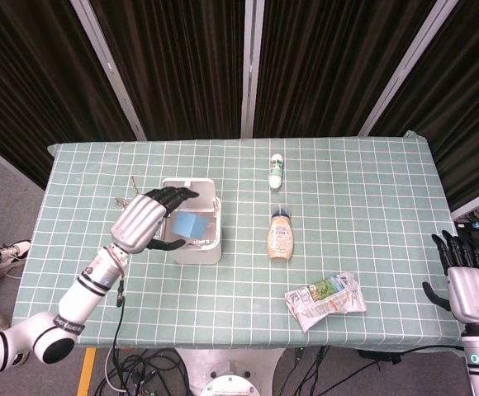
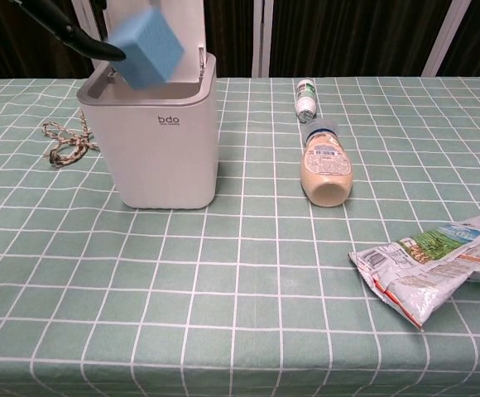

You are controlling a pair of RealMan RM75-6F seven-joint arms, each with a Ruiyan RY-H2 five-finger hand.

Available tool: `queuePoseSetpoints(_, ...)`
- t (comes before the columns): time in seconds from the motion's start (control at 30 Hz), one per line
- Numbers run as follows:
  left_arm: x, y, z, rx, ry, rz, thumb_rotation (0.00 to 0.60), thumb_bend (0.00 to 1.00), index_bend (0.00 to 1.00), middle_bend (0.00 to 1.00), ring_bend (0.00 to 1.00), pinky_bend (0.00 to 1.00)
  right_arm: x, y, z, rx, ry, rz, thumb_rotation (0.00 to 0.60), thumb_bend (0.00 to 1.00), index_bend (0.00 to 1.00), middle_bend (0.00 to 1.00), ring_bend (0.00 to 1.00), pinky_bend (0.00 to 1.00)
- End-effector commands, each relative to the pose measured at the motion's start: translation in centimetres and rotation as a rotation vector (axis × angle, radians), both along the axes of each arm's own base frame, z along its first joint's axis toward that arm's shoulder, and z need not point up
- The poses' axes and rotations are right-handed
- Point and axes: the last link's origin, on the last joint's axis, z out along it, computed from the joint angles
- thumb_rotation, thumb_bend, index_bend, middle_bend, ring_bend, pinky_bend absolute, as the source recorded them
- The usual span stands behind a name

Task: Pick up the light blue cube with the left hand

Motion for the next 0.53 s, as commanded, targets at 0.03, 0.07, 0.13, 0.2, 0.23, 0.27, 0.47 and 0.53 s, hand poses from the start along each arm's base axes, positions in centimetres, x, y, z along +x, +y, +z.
queuePoseSetpoints(0.03,-0.6,0.0,1.0,0.077,-0.004,0.012,0.6,0.05,0.07,0.11,0.13,0.28,0.0,0.0,0.1,-0.002,0.0,0.003,0.6,0.19,0.0,0.0,0.0,0.0)
queuePoseSetpoints(0.07,-1.1,-0.4,1.6,0.087,0.0,0.022,0.6,0.05,0.07,0.11,0.13,0.28,0.1,0.0,0.1,-0.004,0.0,0.003,0.6,0.19,0.0,0.0,0.0,0.0)
queuePoseSetpoints(0.13,-1.9,-1.2,2.7,0.116,0.019,0.033,0.6,0.05,0.07,0.11,0.13,0.28,0.1,-0.1,0.2,-0.007,-0.001,0.005,0.6,0.19,0.0,0.0,0.0,0.0)
queuePoseSetpoints(0.2,-3.5,-2.5,4.0,0.155,0.053,0.065,0.6,0.05,0.08,0.13,0.13,0.28,0.2,0.0,0.2,-0.008,-0.008,0.008,0.6,0.19,0.0,0.0,0.0,0.0)
queuePoseSetpoints(0.23,-4.4,-3.4,4.6,0.174,0.07,0.089,0.6,0.05,0.08,0.14,0.13,0.28,0.3,0.0,0.2,-0.01,-0.011,0.011,0.6,0.19,0.0,0.0,0.0,0.0)
queuePoseSetpoints(0.27,-6.0,-4.7,5.2,0.203,0.101,0.127,0.6,0.05,0.1,0.15,0.13,0.28,0.3,0.0,0.3,-0.014,-0.014,0.016,0.6,0.19,0.0,0.0,0.0,0.0)
queuePoseSetpoints(0.47,-15.5,-11.7,7.0,0.343,0.411,0.355,0.6,0.05,0.14,0.17,0.12,0.25,0.2,0.4,0.2,-0.017,-0.014,0.019,0.6,0.19,0.0,0.0,0.0,0.0)
queuePoseSetpoints(0.53,-17.6,-12.8,7.1,0.329,0.452,0.428,0.6,0.05,0.14,0.16,0.1,0.22,0.2,0.5,0.1,-0.014,-0.013,0.019,0.6,0.19,0.0,0.0,0.0,0.0)
